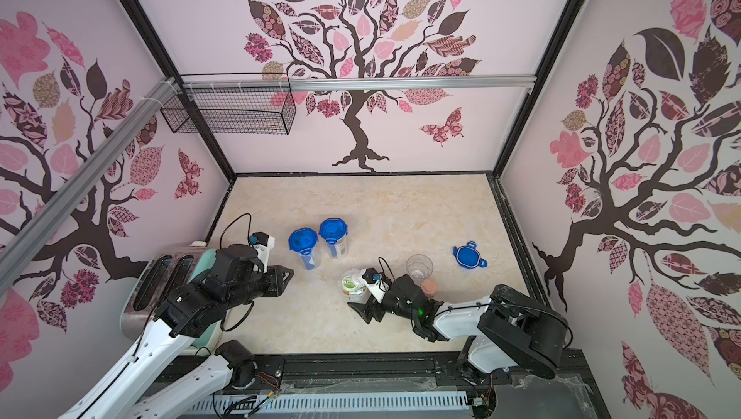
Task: Take out toiletry kits
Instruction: Pick up the container from the center of the board.
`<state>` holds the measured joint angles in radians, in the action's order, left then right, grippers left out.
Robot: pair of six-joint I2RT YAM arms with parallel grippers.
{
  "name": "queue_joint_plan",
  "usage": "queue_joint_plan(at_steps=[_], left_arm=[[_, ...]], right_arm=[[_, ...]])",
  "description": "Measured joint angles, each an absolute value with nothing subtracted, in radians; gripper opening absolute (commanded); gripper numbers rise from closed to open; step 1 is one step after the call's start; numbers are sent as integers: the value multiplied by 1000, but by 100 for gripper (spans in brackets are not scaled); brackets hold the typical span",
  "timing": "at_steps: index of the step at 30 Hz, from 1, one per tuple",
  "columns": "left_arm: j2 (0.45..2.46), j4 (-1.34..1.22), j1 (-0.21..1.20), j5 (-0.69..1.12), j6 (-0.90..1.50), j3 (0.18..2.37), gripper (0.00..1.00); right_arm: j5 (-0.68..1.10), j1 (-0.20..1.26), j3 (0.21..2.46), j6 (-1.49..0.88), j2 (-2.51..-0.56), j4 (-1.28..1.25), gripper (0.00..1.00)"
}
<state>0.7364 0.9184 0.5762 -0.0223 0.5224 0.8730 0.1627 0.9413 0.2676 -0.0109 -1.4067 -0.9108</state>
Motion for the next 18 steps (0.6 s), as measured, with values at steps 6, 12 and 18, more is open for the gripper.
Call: queue_joint_plan(at_steps=[6,12,18], left_arm=[[733,918,576,-22,522,873,30],[732,918,576,-22,522,873,30],[733,918,576,-21,522,873,30]], right_arm=[[149,946,286,-25,-1454,-953,82],[130,947,288,-35,-1488,-1002,76],[125,948,289,-47,-1507,-1030,69]])
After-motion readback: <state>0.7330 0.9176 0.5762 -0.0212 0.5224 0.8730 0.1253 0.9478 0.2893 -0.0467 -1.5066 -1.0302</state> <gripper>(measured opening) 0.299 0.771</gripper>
